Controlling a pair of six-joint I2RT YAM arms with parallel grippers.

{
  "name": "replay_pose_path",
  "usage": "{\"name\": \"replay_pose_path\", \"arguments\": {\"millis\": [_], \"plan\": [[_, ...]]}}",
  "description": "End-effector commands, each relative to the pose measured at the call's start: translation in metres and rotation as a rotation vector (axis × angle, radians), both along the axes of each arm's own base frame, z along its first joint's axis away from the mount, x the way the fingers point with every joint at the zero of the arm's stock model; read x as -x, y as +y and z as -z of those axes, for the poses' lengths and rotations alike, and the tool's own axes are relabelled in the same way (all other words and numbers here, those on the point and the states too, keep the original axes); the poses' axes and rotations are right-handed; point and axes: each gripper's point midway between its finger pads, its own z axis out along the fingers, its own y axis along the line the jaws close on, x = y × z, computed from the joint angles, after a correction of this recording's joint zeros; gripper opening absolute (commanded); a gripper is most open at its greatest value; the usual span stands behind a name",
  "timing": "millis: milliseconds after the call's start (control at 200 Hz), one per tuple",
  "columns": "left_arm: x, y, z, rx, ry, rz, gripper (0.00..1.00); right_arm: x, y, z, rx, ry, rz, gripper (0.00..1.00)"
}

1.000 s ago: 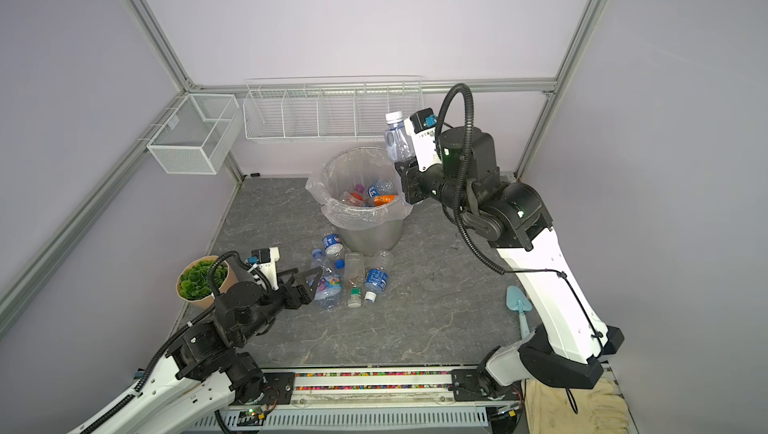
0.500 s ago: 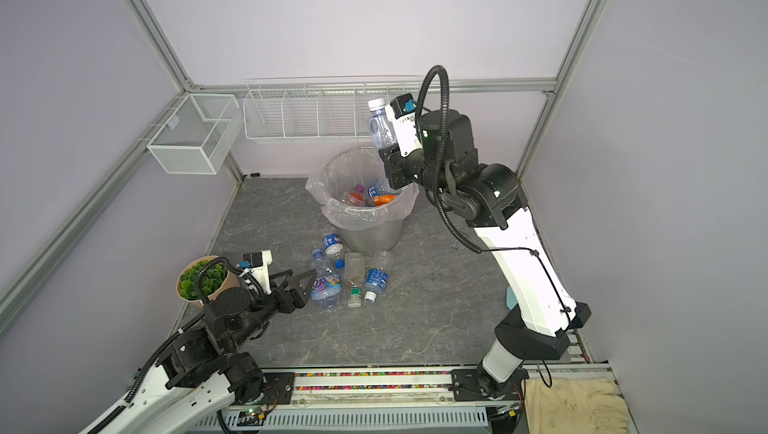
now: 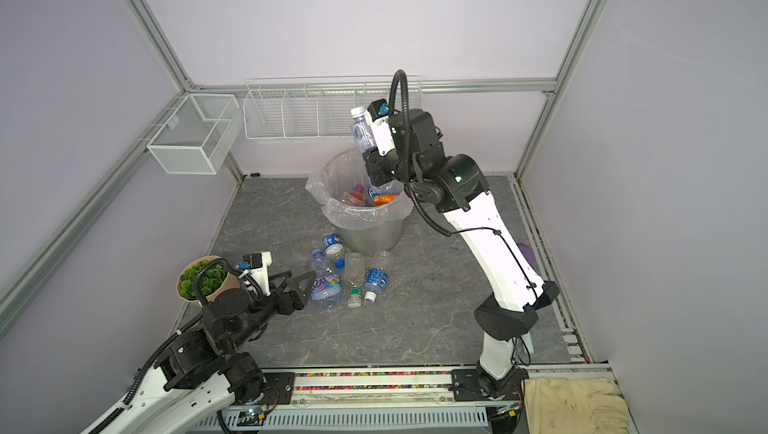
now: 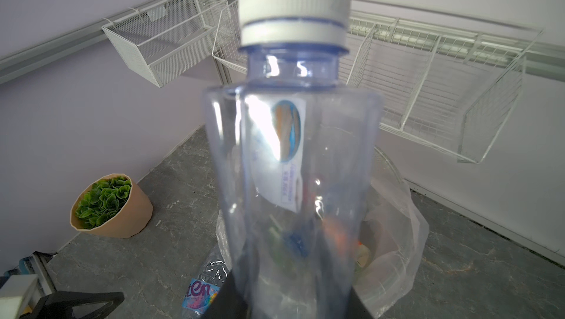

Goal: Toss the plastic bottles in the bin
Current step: 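Lift the clear bottle with the right gripper up over the bin, then open the right gripper over the bin to drop the clear bottle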

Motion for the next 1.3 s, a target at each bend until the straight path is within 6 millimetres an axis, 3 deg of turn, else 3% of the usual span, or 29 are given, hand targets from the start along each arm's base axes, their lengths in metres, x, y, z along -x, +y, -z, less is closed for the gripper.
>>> {"name": "replay_pose_path", "arguments": {"millis": [0, 35, 80, 90, 105, 195, 320, 395, 930, 1294], "plan": [[0.004, 0.002, -0.003, 0.005, 0.000, 0.006, 0.91, -0.027, 0.022, 0.047, 0.045, 0.097, -0.027, 0.42], [0.004, 0.003, -0.004, 0.008, 0.000, 0.004, 0.91, -0.031, 0.024, 0.061, 0.048, 0.155, -0.035, 0.60], [0.006, 0.004, -0.006, 0.009, 0.000, 0.005, 0.91, -0.035, 0.024, 0.070, 0.047, 0.213, -0.034, 1.00], [0.006, 0.005, -0.006, 0.011, 0.001, 0.006, 0.91, -0.035, 0.024, 0.071, 0.047, 0.219, -0.030, 0.92], [0.007, 0.005, -0.007, 0.010, 0.001, 0.005, 0.91, -0.035, 0.023, 0.070, 0.047, 0.217, -0.023, 0.89], [0.010, 0.010, -0.007, 0.007, 0.000, -0.001, 0.91, -0.037, 0.013, 0.050, 0.025, 0.161, 0.028, 0.88], [0.010, 0.013, -0.007, 0.006, -0.006, -0.009, 0.91, -0.026, 0.001, 0.013, -0.054, 0.046, 0.042, 0.88], [0.010, 0.013, -0.007, 0.002, -0.005, -0.009, 0.91, -0.021, -0.009, 0.001, -0.052, 0.020, 0.060, 0.88], [0.010, 0.010, -0.005, 0.004, 0.012, -0.001, 0.91, -0.001, -0.018, -0.008, -0.026, 0.026, 0.045, 0.88], [0.004, 0.000, 0.022, -0.032, 0.118, -0.009, 0.92, 0.013, -0.032, 0.006, 0.008, 0.057, 0.056, 0.88]]}}
